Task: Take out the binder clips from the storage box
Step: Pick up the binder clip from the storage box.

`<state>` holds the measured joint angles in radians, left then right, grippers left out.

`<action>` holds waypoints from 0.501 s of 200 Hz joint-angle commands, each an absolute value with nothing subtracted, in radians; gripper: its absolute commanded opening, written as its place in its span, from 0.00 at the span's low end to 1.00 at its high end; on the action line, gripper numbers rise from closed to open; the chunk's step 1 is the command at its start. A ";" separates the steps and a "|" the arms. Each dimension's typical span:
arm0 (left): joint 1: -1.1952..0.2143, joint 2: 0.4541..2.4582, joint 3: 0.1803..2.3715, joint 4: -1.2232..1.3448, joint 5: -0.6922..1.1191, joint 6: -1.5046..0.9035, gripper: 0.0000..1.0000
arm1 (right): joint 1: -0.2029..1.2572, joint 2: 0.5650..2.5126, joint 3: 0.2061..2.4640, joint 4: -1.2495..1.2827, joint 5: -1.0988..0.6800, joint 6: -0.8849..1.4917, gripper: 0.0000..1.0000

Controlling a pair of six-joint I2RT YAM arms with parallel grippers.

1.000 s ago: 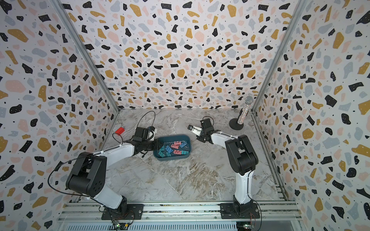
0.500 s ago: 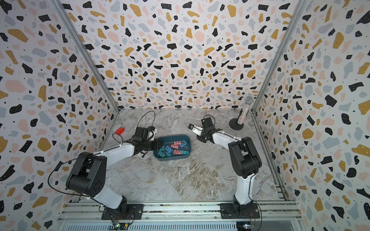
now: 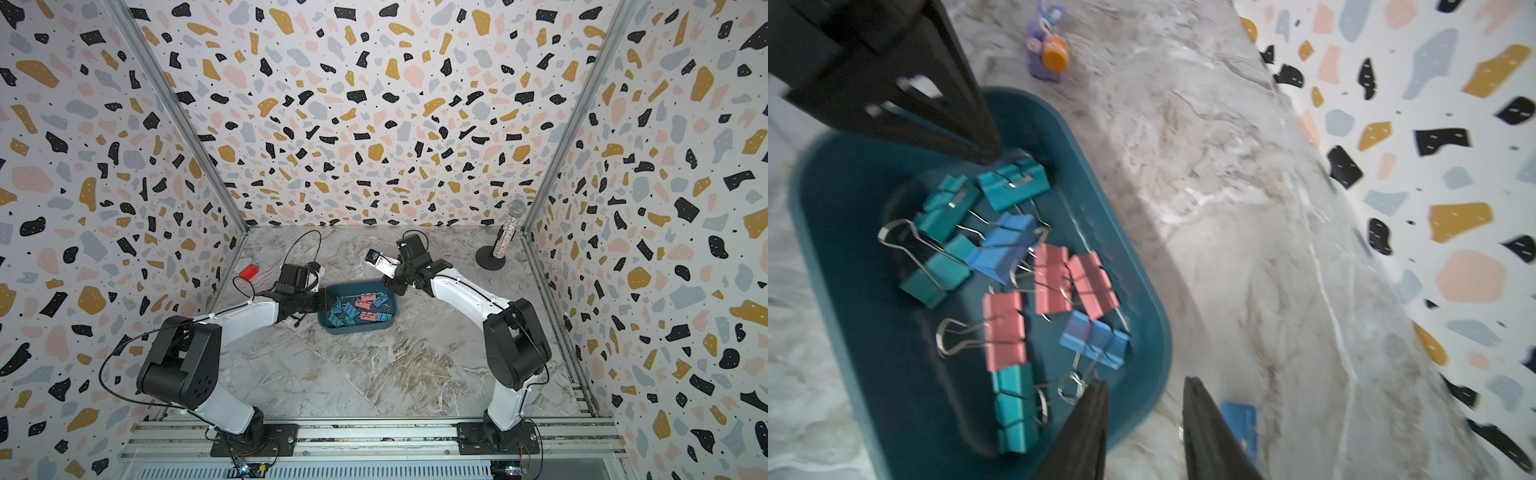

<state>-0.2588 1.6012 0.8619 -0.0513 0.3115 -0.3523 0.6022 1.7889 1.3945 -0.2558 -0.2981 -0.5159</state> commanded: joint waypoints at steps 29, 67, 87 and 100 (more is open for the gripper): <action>-0.259 1.592 0.849 -0.051 0.297 -0.341 0.27 | 0.681 1.926 1.553 -0.371 -0.367 -0.345 0.34; -0.259 1.592 0.848 -0.051 0.296 -0.339 0.27 | 0.708 2.020 1.654 -0.412 -0.371 -0.281 0.32; -0.259 1.591 0.846 -0.051 0.298 -0.339 0.27 | 0.712 2.050 1.681 -0.413 -0.366 -0.252 0.32; -0.258 1.592 0.846 -0.051 0.296 -0.339 0.27 | 0.713 2.064 1.692 -0.411 -0.365 -0.233 0.32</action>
<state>-0.2592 1.6012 0.8608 -0.0513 0.3054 -0.3523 0.7082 2.0644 1.6409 -0.3752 -0.3542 -0.2970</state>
